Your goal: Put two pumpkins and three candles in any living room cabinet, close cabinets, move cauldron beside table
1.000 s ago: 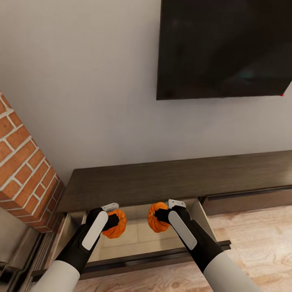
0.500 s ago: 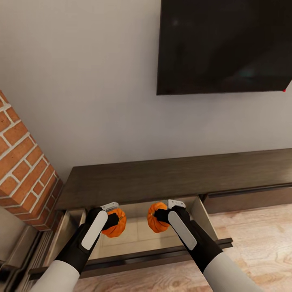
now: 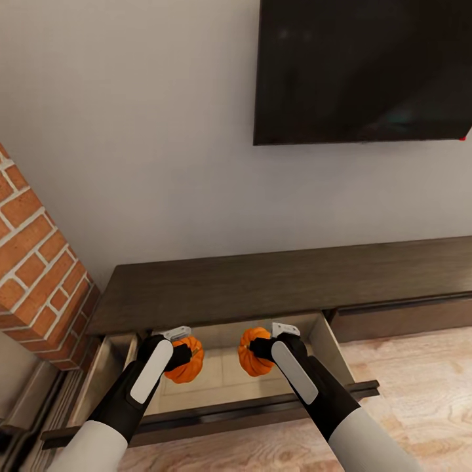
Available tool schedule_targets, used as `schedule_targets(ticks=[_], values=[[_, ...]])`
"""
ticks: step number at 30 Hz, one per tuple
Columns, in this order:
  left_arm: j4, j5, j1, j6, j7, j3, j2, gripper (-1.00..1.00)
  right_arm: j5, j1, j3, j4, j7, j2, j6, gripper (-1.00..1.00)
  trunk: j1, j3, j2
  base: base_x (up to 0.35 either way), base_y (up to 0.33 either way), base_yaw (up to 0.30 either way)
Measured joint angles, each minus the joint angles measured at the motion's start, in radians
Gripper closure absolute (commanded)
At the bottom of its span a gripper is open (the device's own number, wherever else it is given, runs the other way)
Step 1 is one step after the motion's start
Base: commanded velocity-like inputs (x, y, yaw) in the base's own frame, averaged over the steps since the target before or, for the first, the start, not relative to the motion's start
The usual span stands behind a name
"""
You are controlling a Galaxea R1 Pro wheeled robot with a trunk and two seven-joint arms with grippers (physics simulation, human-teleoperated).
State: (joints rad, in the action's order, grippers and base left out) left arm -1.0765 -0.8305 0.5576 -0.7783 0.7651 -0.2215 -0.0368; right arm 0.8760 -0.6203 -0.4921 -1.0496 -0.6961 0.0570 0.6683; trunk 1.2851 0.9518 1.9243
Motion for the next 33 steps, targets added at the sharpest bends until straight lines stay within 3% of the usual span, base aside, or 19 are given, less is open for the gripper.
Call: schedule_targets(ticks=[33], values=[[0.001,-0.002,0.0,0.001,0.0,-0.001,0.001,1.0,-0.004,0.0,-0.001,0.0,0.001,0.002,-0.01,1.0,0.127,0.103,0.231,0.0,0.0,0.0]])
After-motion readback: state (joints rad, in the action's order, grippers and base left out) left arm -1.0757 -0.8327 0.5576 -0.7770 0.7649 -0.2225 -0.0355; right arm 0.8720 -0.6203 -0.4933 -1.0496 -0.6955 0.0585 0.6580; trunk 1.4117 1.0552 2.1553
